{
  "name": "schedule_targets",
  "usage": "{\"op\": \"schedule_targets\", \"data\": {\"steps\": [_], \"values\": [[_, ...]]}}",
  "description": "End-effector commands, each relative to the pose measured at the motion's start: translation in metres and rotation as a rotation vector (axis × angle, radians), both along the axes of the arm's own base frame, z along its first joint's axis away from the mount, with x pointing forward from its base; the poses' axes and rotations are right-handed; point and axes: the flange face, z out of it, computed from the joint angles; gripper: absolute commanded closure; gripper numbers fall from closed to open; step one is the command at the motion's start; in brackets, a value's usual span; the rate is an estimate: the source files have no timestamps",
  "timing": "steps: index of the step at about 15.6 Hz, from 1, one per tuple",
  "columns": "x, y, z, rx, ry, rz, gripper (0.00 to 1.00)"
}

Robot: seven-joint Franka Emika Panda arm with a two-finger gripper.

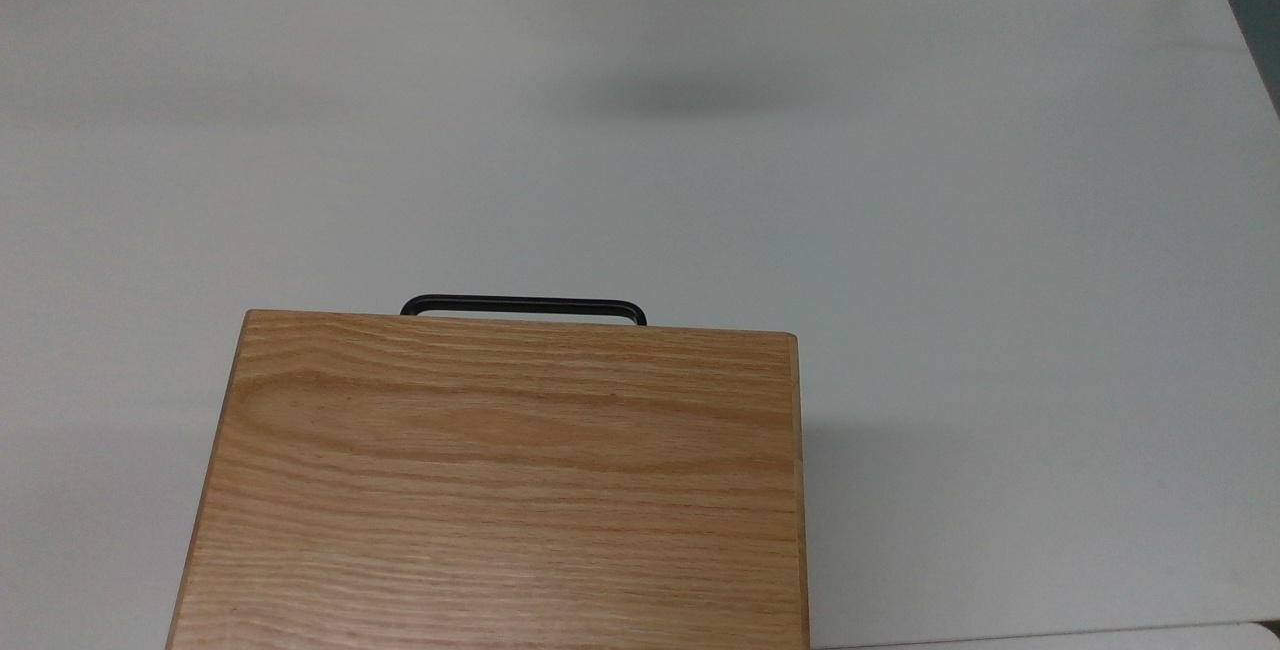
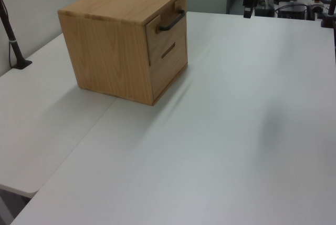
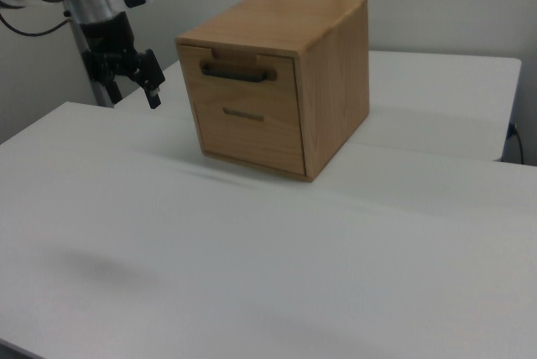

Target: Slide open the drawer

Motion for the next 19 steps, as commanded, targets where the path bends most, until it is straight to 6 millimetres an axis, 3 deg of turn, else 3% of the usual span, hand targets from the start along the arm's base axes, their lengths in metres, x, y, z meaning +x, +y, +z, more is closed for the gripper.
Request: {"op": "schedule_targets", "data": {"steps": [1,10,15,19], "values": [[0.001,0.001,-0.002,0.011,-0.006,0.021,0.00],[0.002,-0.001,0.000,0.013,-0.008,0.016,0.00],[0.015,-0.001,-0.015,0.018,0.006,-0.006,0.00],[0.033,-0.005,0.001,0.122,-0.112,-0.354,0.00]]}}
